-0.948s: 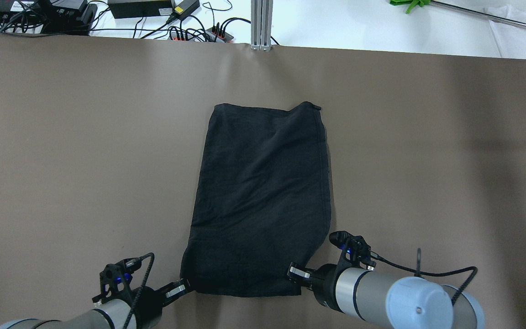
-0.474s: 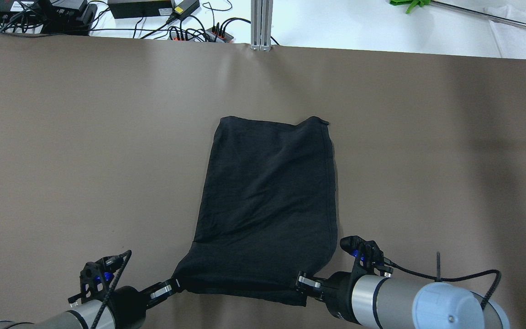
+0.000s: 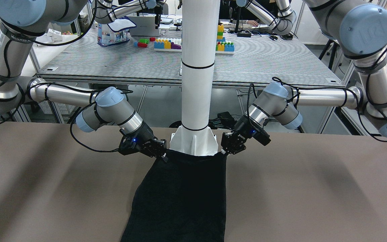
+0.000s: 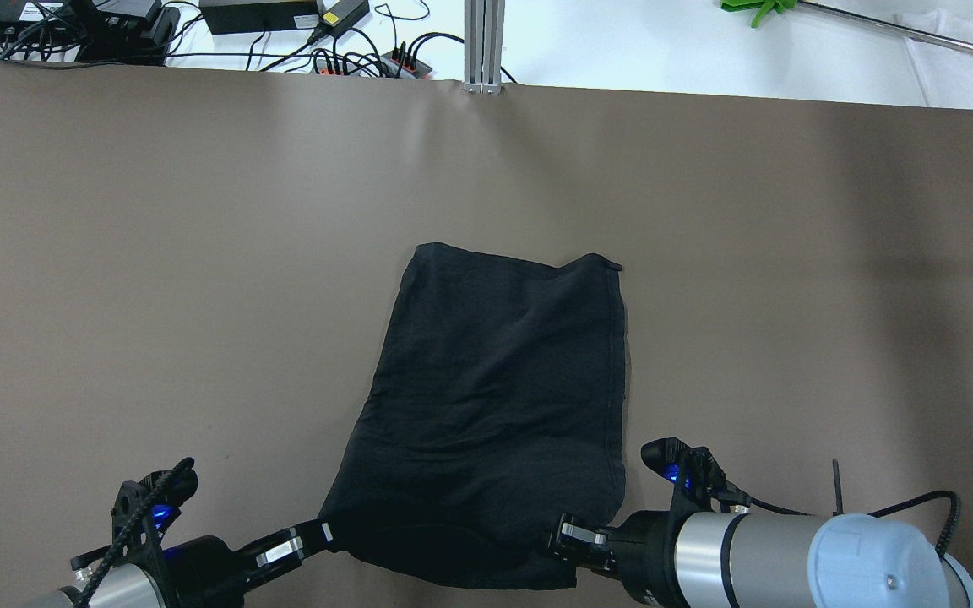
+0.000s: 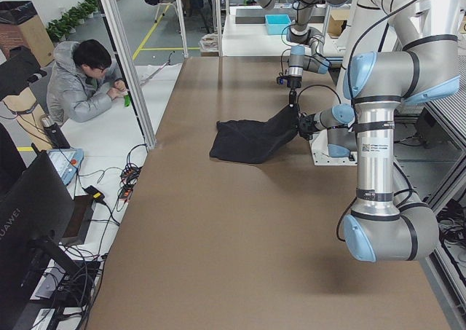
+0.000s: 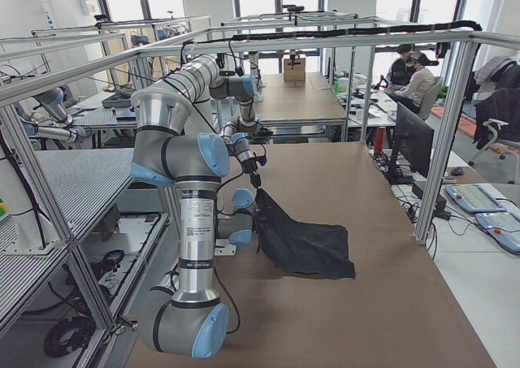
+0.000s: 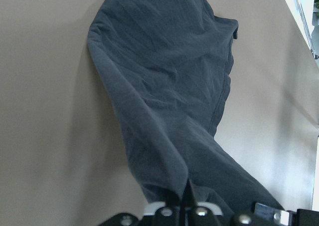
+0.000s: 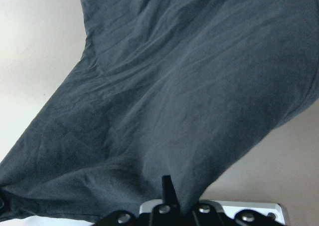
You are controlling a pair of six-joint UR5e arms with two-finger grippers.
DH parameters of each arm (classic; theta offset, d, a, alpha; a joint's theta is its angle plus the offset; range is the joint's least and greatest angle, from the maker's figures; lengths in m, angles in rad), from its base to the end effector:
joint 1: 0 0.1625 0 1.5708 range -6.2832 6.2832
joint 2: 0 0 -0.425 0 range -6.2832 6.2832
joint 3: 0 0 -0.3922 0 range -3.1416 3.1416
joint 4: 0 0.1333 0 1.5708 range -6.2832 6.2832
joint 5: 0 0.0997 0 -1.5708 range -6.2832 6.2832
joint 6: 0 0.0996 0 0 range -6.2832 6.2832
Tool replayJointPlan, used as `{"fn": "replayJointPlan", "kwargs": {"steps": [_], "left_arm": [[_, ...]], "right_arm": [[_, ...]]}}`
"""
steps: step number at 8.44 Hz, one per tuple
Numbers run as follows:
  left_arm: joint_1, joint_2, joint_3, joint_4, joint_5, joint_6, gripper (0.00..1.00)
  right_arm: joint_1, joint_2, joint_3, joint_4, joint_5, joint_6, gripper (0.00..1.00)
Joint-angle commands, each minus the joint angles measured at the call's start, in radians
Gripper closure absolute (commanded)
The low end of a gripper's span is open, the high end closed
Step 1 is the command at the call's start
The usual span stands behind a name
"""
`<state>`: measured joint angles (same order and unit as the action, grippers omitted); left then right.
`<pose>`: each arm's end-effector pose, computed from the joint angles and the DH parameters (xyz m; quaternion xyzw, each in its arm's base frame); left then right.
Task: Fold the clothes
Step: 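Lift the near end with both grippers and fold it toward the far end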
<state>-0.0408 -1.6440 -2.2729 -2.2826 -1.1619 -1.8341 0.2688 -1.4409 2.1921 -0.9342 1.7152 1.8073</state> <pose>0.4032 -0.1895 0.2201 0.0749 0.6753 -0.2450 0.6916 -0.4088 -0.2360 0.2361 -0.0451 -0.6387 0.1470 0.7539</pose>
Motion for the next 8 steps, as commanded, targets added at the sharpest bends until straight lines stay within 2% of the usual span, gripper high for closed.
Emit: {"fn": "replayJointPlan", "kwargs": {"steps": [1, 3, 6, 8], "left_arm": [[-0.042, -0.051, 0.016, 0.024, -0.022, 0.045, 1.0], [-0.115, -0.13, 0.068, 0.045, -0.042, 0.055, 1.0], [-0.261, -0.157, 0.088, 0.057, -0.142, 0.053, 1.0], [-0.353, -0.192, 0.15, 0.055, -0.202, 0.039, 1.0]], "right_arm": [[0.078, 0.011, -0.008, -0.002, 0.038, 0.0, 1.0], [0.119, 0.042, -0.009, -0.015, 0.037, 0.0, 1.0], [0.174, 0.088, -0.054, -0.043, 0.034, -0.002, 1.0], [0.211, 0.105, -0.103, -0.043, 0.029, -0.011, 1.0]]}}
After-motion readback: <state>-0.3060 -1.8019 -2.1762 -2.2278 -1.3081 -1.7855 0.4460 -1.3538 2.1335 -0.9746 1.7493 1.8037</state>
